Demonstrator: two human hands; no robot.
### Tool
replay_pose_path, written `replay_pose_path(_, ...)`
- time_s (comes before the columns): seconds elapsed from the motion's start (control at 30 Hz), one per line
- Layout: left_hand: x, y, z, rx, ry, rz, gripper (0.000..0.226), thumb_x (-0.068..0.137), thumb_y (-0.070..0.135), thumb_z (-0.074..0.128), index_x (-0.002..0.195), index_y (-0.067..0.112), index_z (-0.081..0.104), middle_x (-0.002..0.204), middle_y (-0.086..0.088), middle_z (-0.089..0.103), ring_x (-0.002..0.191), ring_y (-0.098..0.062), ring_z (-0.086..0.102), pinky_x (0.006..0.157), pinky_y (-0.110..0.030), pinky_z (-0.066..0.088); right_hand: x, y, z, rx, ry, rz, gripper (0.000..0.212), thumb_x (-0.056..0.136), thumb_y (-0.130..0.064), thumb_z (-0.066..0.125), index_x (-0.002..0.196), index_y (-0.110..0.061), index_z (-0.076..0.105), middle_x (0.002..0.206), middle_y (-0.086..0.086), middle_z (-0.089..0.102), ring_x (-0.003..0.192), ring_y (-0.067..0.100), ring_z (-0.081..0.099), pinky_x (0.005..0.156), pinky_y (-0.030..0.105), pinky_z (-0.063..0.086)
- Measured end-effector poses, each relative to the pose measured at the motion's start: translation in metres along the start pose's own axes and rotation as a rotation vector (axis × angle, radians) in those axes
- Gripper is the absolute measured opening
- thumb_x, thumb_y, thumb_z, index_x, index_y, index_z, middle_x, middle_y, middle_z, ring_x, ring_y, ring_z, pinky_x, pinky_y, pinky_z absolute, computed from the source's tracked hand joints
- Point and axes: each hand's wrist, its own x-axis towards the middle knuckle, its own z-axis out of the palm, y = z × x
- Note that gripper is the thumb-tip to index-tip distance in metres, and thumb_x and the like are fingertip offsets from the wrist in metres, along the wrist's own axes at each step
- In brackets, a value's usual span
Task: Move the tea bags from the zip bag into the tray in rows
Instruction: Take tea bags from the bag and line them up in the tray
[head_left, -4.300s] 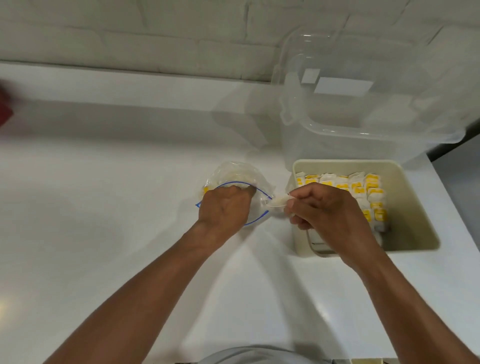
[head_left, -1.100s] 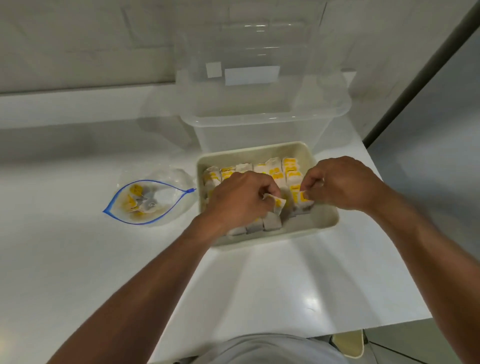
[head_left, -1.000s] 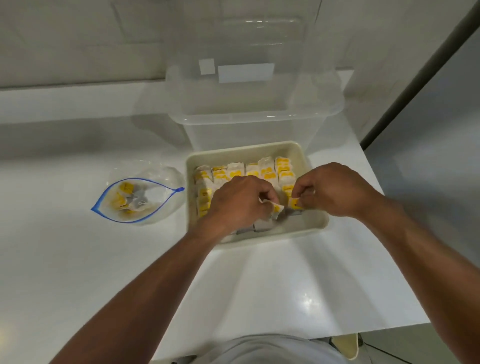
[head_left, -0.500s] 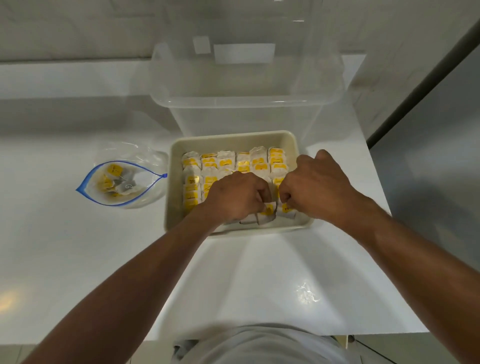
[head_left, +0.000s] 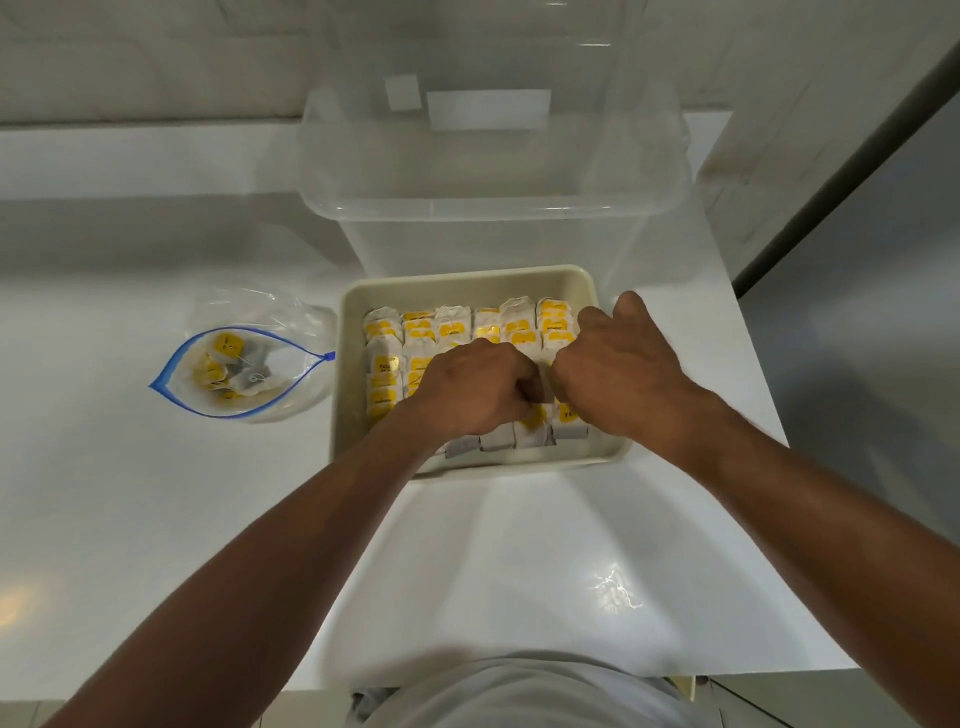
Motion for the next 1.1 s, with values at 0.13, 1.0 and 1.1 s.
replay_pose_path(0.13,-0.005,-0.001,-0.007,-0.169,-0.203,0.091,0.014,0.074,0.034,0.078,0.088,0.036,0.078,0.075,0.022,0.069,0.081,0.000,0.064,0.073,-0.027,0.052,-0.005,0.002,-0.007,0.005,-0.086,-0.053,0.034,0.095,-0.023,0.047,0.064,-0.021,0.034,0.065,-0.007,0.038,0.084,0.018,0.039,0.078,0.038,0.018)
replay_pose_path(1.0,0.010,-0.006,0.001,0.168,0.100,0.051,0.049,0.070,0.065,0.071,0.098,0.029,0.052,0.095,0.007,0.062,0.089,-0.020,0.060,0.064,-0.030,0.040,0.014,-0.002,0.011,-0.008,0.071,0.006,0.019,0.086,-0.034,0.065,0.104,-0.028,0.065,0.104,-0.003,0.060,0.109,0.024,0.046,0.082,0.042,0.028)
replay_pose_path(1.1,0.007,-0.001,0.007,0.251,0.137,0.041,0.058,0.069,0.065,0.072,0.106,0.027,0.050,0.101,0.003,0.060,0.093,-0.022,0.061,0.065,-0.033,0.037,0.014,-0.006,0.014,-0.040,0.048,0.010,0.037,0.081,-0.044,0.069,0.113,-0.027,0.063,0.112,-0.001,0.059,0.112,0.025,0.045,0.082,0.042,0.029)
